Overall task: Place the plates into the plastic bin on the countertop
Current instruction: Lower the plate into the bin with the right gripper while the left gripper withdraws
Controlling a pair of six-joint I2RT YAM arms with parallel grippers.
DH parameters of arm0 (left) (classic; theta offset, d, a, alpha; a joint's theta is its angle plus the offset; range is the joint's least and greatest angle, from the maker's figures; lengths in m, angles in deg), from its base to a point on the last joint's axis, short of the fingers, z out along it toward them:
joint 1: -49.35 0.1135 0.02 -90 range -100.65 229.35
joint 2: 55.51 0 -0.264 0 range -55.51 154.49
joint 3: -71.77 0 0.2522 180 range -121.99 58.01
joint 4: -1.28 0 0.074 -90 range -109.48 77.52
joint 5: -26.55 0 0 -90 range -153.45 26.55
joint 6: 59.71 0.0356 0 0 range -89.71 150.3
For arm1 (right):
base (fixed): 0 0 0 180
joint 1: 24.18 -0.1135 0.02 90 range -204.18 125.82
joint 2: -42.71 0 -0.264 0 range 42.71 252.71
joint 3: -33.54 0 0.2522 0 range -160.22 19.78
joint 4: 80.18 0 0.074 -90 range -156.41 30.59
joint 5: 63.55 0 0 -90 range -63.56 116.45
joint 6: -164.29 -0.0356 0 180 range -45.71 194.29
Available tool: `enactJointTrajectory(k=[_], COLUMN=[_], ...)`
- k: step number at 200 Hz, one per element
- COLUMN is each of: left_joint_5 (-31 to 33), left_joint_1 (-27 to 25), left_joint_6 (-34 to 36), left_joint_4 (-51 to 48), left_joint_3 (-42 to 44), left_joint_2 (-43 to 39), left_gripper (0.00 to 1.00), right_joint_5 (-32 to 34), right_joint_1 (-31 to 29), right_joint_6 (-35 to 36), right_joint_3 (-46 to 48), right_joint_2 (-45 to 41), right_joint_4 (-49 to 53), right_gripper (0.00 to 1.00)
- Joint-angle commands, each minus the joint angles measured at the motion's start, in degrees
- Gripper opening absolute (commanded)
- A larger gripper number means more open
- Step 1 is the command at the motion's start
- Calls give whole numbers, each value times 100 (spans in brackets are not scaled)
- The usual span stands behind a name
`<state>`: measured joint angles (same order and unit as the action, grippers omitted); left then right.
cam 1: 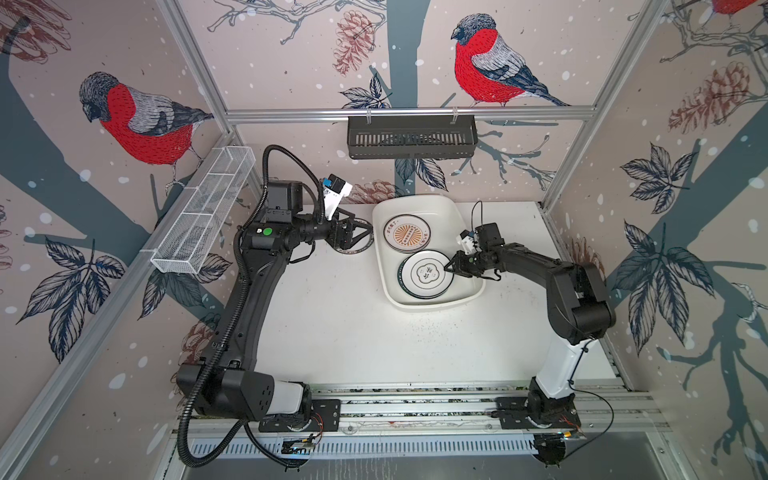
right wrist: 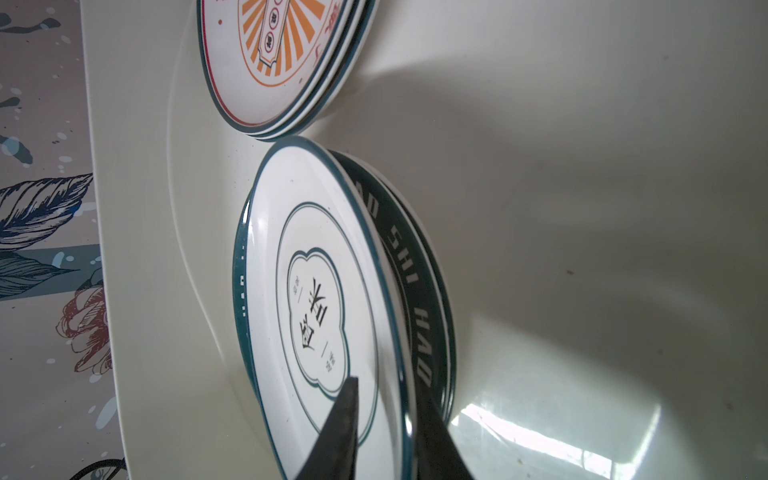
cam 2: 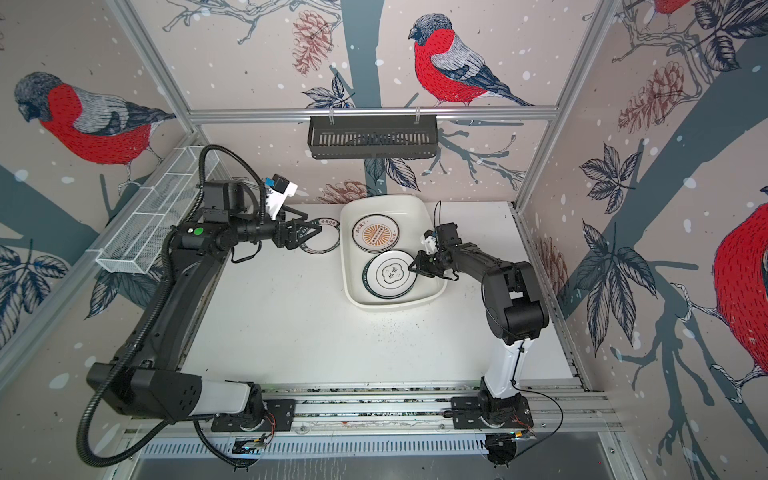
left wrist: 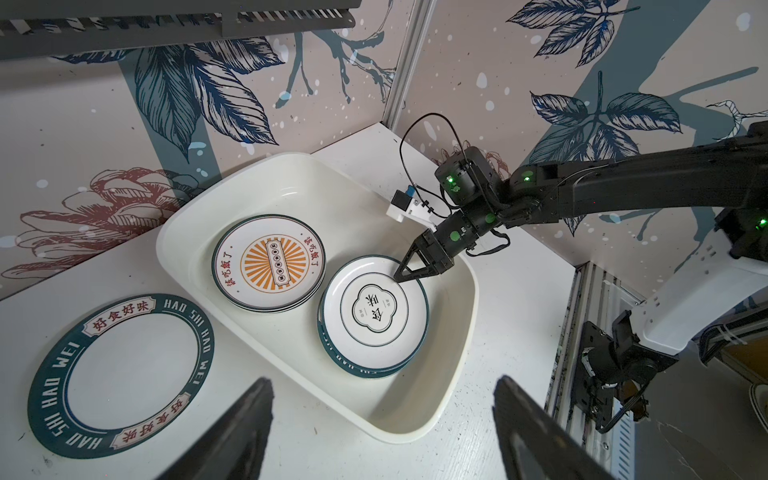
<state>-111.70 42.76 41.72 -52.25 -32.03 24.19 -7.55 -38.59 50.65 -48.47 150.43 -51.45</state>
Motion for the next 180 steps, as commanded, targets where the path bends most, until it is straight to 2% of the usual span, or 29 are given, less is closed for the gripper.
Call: enactJointTrajectory(k=[1, 180], left_joint_5=[-167, -185], left_joint_1=[-9, -34], left_joint_6=[80, 152], left_joint_4=[142, 180], left_joint_3=[-13, 56], left_joint_2=[-7, -60], left_gripper=[83, 83], right_joint_5=[139, 332], right_joint_1=[21, -9], right_joint_6=[96, -48], right_joint_3=[-19, -168], right_joint_2=[28, 210], right_joint_4=[51, 118], right_gripper=[24, 32])
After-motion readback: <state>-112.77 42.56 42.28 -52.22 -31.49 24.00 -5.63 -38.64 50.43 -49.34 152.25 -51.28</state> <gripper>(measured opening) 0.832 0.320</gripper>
